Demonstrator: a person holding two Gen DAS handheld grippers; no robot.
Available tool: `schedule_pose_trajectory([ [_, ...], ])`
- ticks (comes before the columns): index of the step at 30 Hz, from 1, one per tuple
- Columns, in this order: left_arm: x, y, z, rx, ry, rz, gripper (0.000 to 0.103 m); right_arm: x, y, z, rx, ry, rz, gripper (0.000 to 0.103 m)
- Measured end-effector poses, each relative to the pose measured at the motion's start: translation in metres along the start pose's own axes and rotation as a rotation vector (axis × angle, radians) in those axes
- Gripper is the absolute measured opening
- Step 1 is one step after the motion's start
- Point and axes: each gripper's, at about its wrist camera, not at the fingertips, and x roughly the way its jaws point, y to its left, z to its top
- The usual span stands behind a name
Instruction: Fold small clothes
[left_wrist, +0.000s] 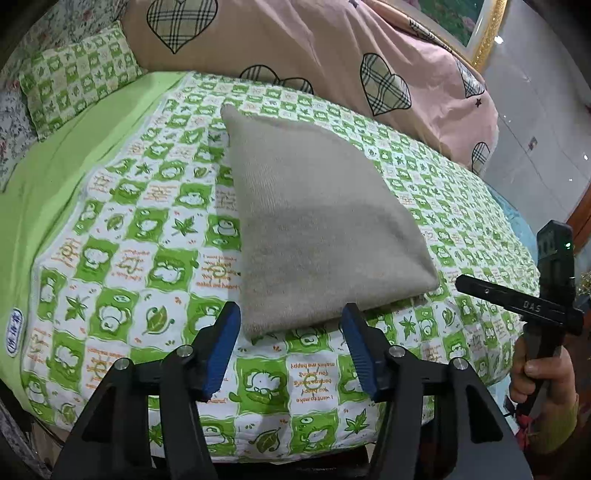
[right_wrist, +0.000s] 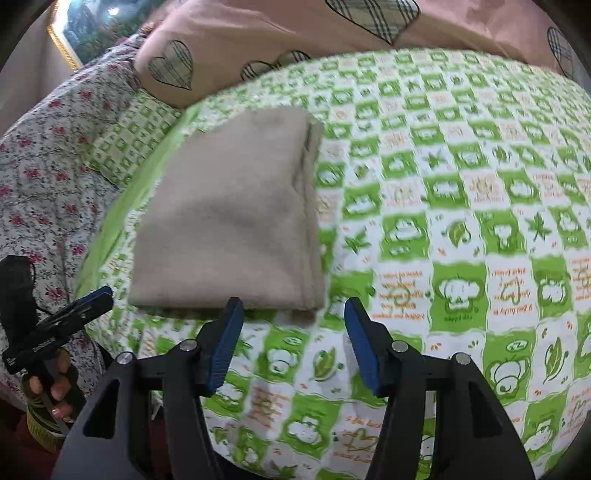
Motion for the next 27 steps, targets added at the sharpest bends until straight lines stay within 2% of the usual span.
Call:
schedule_pose_trajectory([
  [3, -0.003, -0.003, 0.000, 0.010, -0.006, 0.022, 0.071, -0.004, 0.008, 0.003, -0.012, -0.009, 0.017, 0.058],
  [7, -0.005, -0.001, 0.002, -0.001, -0.004, 0.037, 0.079, -0.001, 0.013, 0.005, -0.021, -0.004, 0.028, 0.059],
  [11, -0.005, 0.002, 0.004, 0.003, 0.004, 0.097, 0.081, 0.005, 0.016, 0.006, -0.029, 0.007, 0.034, 0.060],
  [15, -0.008, 0.000, 0.003, 0.041, 0.002, 0.205, 0.084, 0.006, 0.020, 0.004, -0.045, 0.007, 0.033, 0.070],
  [19, -0.008, -0.002, -0.001, 0.069, -0.001, 0.282, 0.087, 0.008, 0.024, 0.004, -0.068, 0.000, 0.038, 0.077],
  [27, -0.004, -0.006, 0.002, 0.079, -0.027, 0.324, 0.091, 0.017, 0.033, 0.004, -0.098, -0.001, 0.052, 0.084],
])
